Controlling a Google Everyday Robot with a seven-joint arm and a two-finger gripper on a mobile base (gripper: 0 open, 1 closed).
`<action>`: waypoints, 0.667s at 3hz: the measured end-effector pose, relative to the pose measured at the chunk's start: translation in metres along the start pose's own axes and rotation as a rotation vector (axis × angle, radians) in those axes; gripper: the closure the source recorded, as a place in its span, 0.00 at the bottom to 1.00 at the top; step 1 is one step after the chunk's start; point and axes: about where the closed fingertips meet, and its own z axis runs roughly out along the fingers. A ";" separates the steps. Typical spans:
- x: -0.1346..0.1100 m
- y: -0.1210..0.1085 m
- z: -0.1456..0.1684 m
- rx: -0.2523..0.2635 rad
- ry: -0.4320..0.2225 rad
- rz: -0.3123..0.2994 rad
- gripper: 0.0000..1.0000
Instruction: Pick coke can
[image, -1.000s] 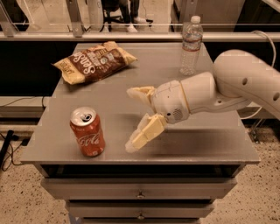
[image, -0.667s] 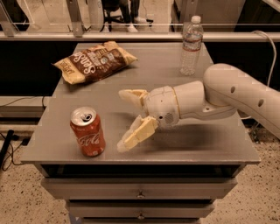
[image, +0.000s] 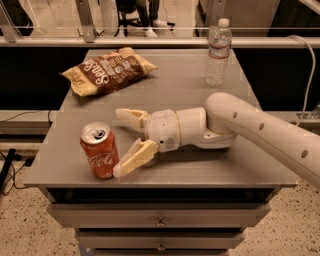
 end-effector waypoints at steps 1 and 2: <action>0.000 0.008 0.014 -0.013 -0.034 0.010 0.00; -0.003 0.021 0.019 -0.003 -0.039 0.013 0.00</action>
Offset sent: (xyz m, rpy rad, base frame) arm -0.0379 0.0163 0.0047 0.0385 0.0204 -0.0277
